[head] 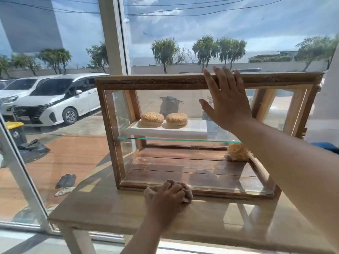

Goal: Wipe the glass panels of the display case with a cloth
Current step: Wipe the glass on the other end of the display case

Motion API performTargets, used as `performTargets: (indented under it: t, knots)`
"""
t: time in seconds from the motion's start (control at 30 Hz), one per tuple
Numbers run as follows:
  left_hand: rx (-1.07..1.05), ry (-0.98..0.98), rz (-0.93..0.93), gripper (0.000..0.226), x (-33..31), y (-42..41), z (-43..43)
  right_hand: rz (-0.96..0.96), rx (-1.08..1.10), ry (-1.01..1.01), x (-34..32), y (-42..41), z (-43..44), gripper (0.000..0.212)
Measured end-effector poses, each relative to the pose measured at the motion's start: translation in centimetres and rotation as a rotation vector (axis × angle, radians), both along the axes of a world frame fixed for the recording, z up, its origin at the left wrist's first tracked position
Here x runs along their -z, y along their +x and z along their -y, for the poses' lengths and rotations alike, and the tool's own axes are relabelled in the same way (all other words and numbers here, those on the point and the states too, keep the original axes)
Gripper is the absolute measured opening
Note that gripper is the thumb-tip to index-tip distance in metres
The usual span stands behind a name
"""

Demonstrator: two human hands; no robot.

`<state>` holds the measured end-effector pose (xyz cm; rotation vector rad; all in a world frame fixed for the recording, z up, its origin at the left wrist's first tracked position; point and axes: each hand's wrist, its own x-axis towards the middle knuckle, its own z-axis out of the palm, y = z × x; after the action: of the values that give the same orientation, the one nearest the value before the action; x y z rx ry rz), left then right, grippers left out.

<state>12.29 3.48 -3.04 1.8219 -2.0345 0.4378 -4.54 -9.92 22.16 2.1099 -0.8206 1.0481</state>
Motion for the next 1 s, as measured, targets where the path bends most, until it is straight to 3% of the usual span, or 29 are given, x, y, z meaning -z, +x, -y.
performTargets:
  t: [0.13, 0.27, 0.3, 0.37, 0.43, 0.47, 0.53, 0.63, 0.73, 0.87, 1.0]
  knots:
    - [0.033, -0.042, -0.106, 0.017, -0.1, -0.6, -0.7, -0.069, -0.034, -0.009, 5.0, -2.1, -0.9, 0.068]
    - [0.225, 0.132, -0.206, 0.023, -1.1, -1.5, 0.1, -0.086, -0.044, -0.025, 12.2, -4.5, -2.1, 0.033]
    - [0.242, 0.132, -0.192, 0.028, -1.1, -1.9, 0.0, -0.074, -0.049, 0.055, 14.1, -4.8, -2.6, 0.025]
    - [0.208, 0.064, -0.171, 0.038, -0.6, -2.1, -0.2, -0.08, -0.064, 0.402, 17.1, -5.3, -3.6, 0.019]
    - [0.141, -0.073, -0.075, 0.035, -0.4, -1.7, -0.1, -0.053, -0.045, 0.834, 19.6, -5.8, -3.8, 0.027]
    - [0.083, -0.091, -0.132, 0.031, -0.4, -1.2, -0.1, -0.013, -0.044, 1.0, 20.5, -6.0, -3.7, 0.031]
    - [-0.025, -0.013, -0.268, 0.031, -0.5, -0.2, -0.1, 0.075, -0.043, 1.216, 21.8, -5.9, -3.8, 0.032]
    - [-0.062, 0.1, -0.255, 0.034, 0.5, 0.7, -0.4, 0.134, -0.039, 1.406, 23.3, -4.5, -4.7, 0.031]
    - [-0.071, 0.136, -0.314, 0.037, 0.5, 0.4, -0.7, 0.147, -0.04, 1.457, 24.9, -3.1, -5.8, 0.026]
    - [-0.143, 0.373, -0.521, 0.025, -0.9, -0.3, 0.0, 0.225, -0.004, 1.431, 25.2, -3.7, -5.4, 0.008]
    - [-0.233, 0.436, -0.648, 0.036, -0.9, -0.6, 0.7, 0.249, 0.005, 1.473, 24.4, -4.1, -4.6, 0.006]
